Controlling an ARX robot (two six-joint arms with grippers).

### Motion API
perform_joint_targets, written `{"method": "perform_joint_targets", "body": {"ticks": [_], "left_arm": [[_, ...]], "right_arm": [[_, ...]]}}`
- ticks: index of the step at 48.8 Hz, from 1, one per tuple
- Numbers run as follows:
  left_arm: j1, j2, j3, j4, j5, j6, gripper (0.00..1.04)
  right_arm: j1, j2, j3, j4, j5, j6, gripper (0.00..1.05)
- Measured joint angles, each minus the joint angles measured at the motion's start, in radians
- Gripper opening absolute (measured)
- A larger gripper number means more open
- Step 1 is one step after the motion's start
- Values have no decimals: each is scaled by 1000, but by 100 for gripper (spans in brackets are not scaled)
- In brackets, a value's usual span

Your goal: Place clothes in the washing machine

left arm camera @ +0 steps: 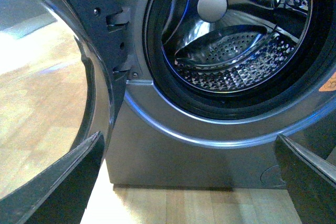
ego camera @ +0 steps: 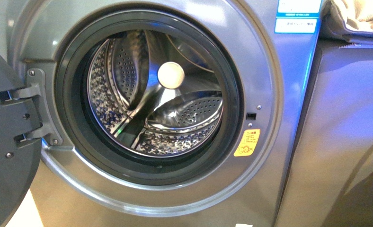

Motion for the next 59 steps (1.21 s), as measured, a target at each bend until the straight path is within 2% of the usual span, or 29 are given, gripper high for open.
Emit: {"method": "perform_joint_targets", "body": {"ticks": [59], "left_arm": [[0, 0, 0, 0, 0, 0, 98]], "right_arm": [[-33, 293, 192, -21, -64, -30, 97]]}}
